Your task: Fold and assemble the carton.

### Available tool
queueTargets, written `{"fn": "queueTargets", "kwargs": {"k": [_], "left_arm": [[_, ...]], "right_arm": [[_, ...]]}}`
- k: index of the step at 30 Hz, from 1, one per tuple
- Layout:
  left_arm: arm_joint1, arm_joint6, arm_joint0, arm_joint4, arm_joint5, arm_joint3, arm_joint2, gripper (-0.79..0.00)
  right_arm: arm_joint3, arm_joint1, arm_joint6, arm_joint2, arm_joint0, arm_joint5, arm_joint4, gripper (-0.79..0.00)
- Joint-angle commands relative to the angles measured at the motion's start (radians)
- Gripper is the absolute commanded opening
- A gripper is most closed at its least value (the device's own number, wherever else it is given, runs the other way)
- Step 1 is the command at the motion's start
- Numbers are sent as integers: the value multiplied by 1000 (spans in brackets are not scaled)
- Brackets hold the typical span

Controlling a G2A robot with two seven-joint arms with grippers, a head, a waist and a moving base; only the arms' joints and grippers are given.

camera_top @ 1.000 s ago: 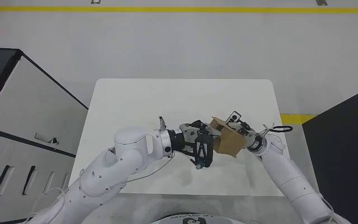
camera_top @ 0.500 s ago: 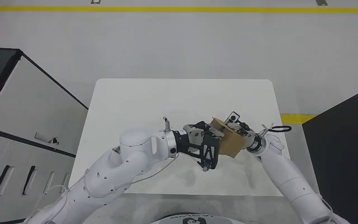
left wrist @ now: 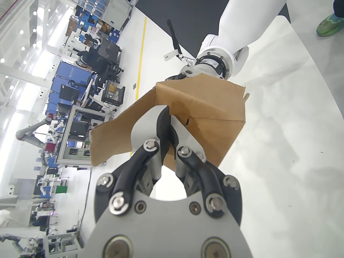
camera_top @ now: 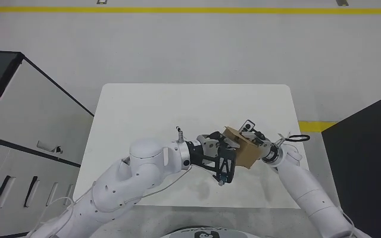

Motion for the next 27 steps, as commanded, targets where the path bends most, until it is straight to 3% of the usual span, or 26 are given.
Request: {"fn": "queueTargets", "kwargs": {"k": [1,27], "left_arm": [[2,-3,5,-2,-4,-7,-9,-785],[1,-2,22,0,-24,-20,-6,-785]], "right_arm": [[2,0,0,3,-2,-2,-1,-785],[-10,-1,0,11,-5,1,-16,-785]]}}
